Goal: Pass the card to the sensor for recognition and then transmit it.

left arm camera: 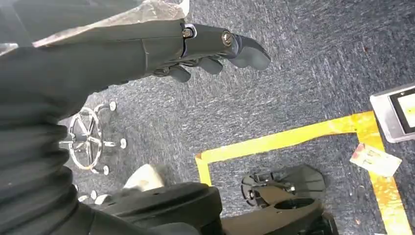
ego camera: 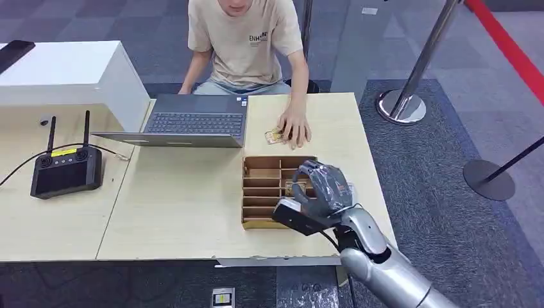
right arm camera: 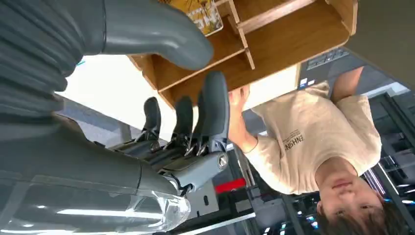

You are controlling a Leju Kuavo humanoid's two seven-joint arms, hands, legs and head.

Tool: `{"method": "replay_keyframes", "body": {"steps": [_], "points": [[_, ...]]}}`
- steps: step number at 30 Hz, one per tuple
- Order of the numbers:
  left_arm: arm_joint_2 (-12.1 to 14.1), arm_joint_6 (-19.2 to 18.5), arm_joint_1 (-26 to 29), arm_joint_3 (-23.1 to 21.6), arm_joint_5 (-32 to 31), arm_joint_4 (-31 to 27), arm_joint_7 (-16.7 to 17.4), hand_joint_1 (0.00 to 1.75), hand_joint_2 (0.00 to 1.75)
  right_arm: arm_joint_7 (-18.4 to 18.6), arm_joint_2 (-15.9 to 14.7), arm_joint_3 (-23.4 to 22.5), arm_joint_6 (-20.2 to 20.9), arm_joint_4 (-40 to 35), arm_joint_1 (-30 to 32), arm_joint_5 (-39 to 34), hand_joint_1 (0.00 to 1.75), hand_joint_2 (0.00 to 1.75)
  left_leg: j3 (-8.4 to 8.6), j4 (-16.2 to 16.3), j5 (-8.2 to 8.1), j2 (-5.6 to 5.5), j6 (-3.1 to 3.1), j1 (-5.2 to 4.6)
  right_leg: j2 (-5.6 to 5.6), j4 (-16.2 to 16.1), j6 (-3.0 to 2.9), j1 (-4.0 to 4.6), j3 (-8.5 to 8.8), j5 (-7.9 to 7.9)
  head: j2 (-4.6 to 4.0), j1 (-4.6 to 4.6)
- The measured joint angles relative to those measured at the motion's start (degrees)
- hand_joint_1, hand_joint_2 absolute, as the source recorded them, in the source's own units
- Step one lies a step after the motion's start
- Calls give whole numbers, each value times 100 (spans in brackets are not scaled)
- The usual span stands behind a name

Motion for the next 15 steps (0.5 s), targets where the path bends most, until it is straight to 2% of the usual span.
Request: {"method": "replay_keyframes", "body": {"steps": [3, 8, 12, 15], "points": [[0, -7, -1, 0, -7, 0, 0, 0, 175, -9, 15, 7, 0, 55, -8, -11, 79, 175, 0, 0, 0, 0, 0, 0, 0, 0, 0, 0, 0, 0, 0, 2], [-2, -11, -4, 0, -9, 0, 0, 0, 175, -44, 55, 37, -2, 157, -28, -22, 68, 175, -1, 0, 0, 0, 0, 0, 0, 0, 0, 0, -1, 0, 0, 0], [-2, -28, -4, 0, -9, 0, 0, 0, 175, -57, 76, 44, -2, 234, -35, -35, 79, 175, -1, 0, 0, 0, 0, 0, 0, 0, 0, 0, -1, 0, 0, 0], [-2, -39, -5, 0, -9, 0, 0, 0, 175, -68, 94, 44, 0, 284, -42, -61, 79, 175, -1, 0, 0, 0, 0, 0, 0, 0, 0, 0, -1, 0, 0, 2]]}}
